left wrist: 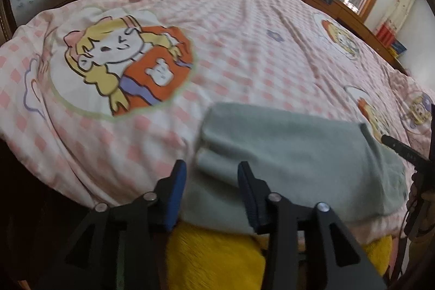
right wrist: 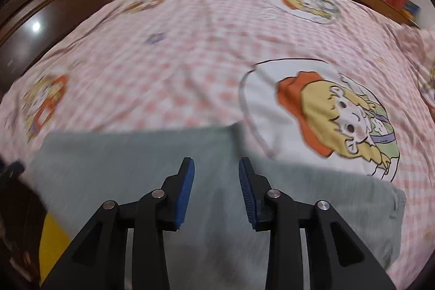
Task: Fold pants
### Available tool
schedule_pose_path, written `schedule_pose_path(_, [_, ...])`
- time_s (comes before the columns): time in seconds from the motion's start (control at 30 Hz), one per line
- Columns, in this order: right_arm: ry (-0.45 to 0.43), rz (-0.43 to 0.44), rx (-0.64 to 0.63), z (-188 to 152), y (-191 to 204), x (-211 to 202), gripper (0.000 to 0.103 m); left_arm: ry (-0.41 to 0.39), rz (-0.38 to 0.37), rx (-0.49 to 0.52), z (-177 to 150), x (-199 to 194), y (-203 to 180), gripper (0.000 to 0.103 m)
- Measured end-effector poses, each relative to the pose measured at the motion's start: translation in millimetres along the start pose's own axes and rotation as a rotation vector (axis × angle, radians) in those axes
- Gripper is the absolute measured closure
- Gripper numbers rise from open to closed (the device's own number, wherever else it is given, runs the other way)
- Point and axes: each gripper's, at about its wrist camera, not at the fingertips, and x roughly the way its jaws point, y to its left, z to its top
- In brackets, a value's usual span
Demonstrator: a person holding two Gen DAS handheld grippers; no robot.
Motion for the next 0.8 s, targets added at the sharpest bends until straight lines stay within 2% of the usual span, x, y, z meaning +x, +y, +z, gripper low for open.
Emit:
schedule_pose_path(0.17, [0.048,0.092,-0.125,-33.0,45.5,-9.8,0.068,0.038,-0.027,0.027,-21.1,-2.0,-17.8,0.059])
schedule_pose_path(0.37, [0.084,0.139,-0.289,-63.2,94.4,-8.8,0.068,0.086,-0.021,0.006,-39.4,7.8,-14.3,0.059])
schedule_pose_path(0.5, [0.094,0.185,-0.36,-72.8,122.2,-4.3,0.068,0.093,-0.019,-0.035,-44.4,14.1,-5.8,0.059])
schedule_pose_path(0.8, [0.089,0.268,-0.462,-77.2,181.7,16.3,0.068,0.085,-0.013,-0.044,-40.7,18.5,3.3,0.059])
